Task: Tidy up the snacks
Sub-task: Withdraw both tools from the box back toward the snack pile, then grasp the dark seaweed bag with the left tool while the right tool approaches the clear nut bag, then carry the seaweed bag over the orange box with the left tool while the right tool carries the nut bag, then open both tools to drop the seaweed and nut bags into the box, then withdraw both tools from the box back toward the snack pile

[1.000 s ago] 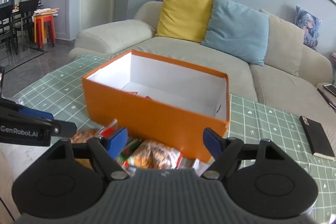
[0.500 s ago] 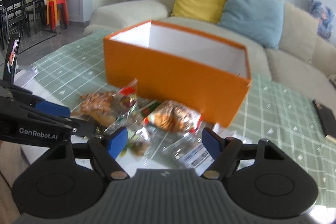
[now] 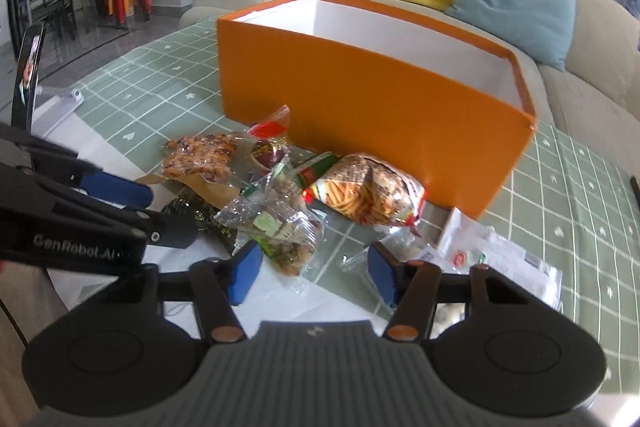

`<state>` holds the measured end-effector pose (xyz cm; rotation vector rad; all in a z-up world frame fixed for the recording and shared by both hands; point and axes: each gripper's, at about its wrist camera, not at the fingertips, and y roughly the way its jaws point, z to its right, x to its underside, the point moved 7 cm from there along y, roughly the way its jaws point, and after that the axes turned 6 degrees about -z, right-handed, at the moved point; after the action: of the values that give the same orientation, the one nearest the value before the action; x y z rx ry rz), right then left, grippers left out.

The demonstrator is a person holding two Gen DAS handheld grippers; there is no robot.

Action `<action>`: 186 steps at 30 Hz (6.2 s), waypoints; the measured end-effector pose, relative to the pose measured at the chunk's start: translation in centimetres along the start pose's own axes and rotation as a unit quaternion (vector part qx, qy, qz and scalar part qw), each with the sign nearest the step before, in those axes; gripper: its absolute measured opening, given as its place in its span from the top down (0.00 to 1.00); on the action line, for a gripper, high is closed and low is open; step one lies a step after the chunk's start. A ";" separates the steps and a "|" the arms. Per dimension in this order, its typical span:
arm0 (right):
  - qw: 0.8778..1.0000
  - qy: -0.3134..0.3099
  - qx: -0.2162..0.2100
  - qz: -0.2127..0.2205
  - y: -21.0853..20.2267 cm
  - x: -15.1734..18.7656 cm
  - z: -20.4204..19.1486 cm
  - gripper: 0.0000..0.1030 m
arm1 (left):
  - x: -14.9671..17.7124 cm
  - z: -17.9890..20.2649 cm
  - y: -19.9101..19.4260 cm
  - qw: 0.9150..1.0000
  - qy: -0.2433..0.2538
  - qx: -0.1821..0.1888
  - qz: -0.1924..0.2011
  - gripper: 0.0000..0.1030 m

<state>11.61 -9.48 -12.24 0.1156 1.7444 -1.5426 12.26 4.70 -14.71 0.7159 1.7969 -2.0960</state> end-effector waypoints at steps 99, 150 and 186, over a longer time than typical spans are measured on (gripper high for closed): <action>0.991 0.069 -0.062 0.097 -6.9 -12.0 6.2 0.61 | -14.4 -1.7 -7.3 0.988 -0.102 -0.003 0.117 0.50; 0.969 0.132 -0.055 -0.203 11.1 -15.3 12.8 0.47 | -19.5 -1.0 9.5 0.978 -0.162 0.043 -0.127 0.32; 0.993 0.118 0.017 0.008 -3.0 -12.1 10.6 0.27 | -13.4 1.8 -3.7 0.992 -0.111 0.012 0.058 0.32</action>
<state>23.44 -14.45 -2.10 0.3396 1.8942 -1.6003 21.21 2.25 -4.18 0.5554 1.5765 -2.0343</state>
